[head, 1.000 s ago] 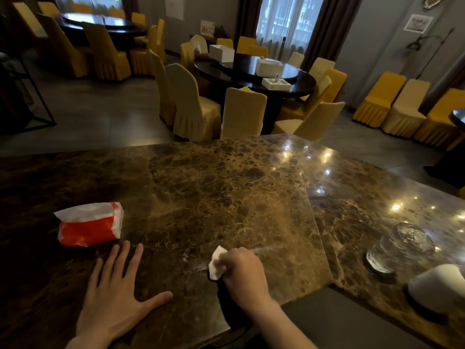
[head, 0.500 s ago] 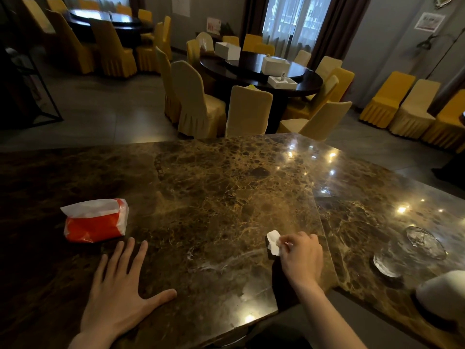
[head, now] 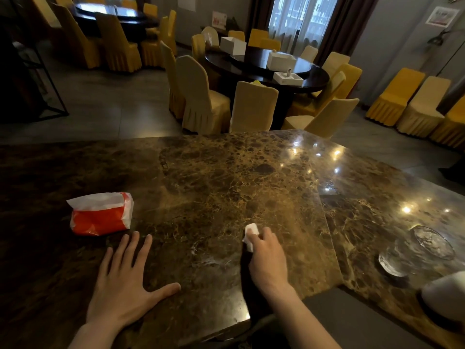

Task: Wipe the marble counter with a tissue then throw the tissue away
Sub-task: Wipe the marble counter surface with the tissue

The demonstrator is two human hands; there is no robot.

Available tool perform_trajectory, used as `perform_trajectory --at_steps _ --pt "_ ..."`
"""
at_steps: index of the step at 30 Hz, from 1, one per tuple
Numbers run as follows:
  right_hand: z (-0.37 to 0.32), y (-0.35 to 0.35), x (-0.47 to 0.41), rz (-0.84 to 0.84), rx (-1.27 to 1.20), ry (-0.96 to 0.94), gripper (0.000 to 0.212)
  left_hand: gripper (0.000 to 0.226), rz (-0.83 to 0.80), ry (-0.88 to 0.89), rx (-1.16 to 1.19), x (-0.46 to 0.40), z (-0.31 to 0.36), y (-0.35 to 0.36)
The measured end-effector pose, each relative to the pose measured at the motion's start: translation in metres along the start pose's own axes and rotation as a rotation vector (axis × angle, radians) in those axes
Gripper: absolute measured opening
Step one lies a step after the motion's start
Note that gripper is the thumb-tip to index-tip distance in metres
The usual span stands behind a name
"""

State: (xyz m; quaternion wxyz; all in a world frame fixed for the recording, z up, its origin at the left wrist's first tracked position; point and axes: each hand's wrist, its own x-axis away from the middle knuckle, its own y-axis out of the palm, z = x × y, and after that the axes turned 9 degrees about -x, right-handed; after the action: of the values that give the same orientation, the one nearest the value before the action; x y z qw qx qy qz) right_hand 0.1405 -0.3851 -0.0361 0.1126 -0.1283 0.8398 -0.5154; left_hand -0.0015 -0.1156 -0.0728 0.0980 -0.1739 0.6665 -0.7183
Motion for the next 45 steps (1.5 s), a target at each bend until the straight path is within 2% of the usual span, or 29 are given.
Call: perform_trajectory --at_steps 4,6,7,9,11,13,16,20,23,26,29,31,34,37,40,45 --pt "-0.023 0.014 0.011 -0.106 -0.017 -0.162 0.057 0.135 -0.008 -0.001 0.003 0.001 -0.001 -0.001" --pt "-0.018 0.006 0.011 -0.1 0.021 -0.17 0.036 0.136 -0.016 -0.003 -0.001 0.0 0.0 -0.002" --pt "-0.01 0.001 0.008 -0.071 0.043 -0.129 0.024 0.136 -0.018 -0.002 -0.002 -0.001 0.0 -0.002" --pt "0.014 -0.015 0.001 -0.002 0.079 0.036 0.014 0.137 -0.02 -0.001 0.005 -0.001 0.0 -0.003" --pt "0.033 -0.027 -0.006 0.069 0.098 0.179 0.015 0.138 -0.01 -0.004 0.013 0.0 0.0 -0.003" --pt "0.034 -0.025 -0.007 0.122 0.105 0.217 0.016 0.138 -0.01 -0.006 0.017 0.0 0.001 -0.003" --pt "0.005 -0.005 -0.002 0.081 0.056 0.117 0.017 0.137 0.005 -0.007 0.027 0.001 0.001 -0.002" --pt "-0.031 0.02 0.017 -0.055 0.03 -0.156 0.03 0.136 -0.018 -0.017 0.006 -0.001 0.0 -0.001" --pt "-0.024 0.016 0.022 -0.132 0.035 -0.284 0.027 0.138 -0.022 -0.008 0.026 -0.001 0.0 -0.003" --pt "0.009 -0.006 0.011 -0.059 0.047 -0.167 0.014 0.14 -0.024 -0.007 0.023 -0.001 0.0 -0.004" --pt "0.035 -0.027 -0.005 0.031 0.08 0.039 0.016 0.14 -0.017 -0.008 0.025 -0.001 0.001 -0.004" --pt "0.033 -0.024 -0.007 0.07 0.074 0.091 0.017 0.138 -0.023 -0.008 0.015 -0.001 0.001 -0.004" --pt "0.004 -0.003 0.004 0.05 -0.001 0.01 0.013 0.136 -0.009 -0.008 -0.005 0.0 0.001 -0.003" --pt "-0.02 0.015 0.02 -0.064 -0.056 -0.146 0.013 0.137 -0.013 -0.01 -0.001 0.0 0.0 -0.003" --pt "-0.003 0.004 0.018 -0.041 -0.049 -0.161 0.01 0.139 -0.015 -0.005 0.021 0.0 0.0 -0.004" --pt "0.059 -0.038 -0.001 0.173 0.022 0.191 0.015 0.138 -0.022 -0.002 0.007 -0.001 0.002 -0.004"
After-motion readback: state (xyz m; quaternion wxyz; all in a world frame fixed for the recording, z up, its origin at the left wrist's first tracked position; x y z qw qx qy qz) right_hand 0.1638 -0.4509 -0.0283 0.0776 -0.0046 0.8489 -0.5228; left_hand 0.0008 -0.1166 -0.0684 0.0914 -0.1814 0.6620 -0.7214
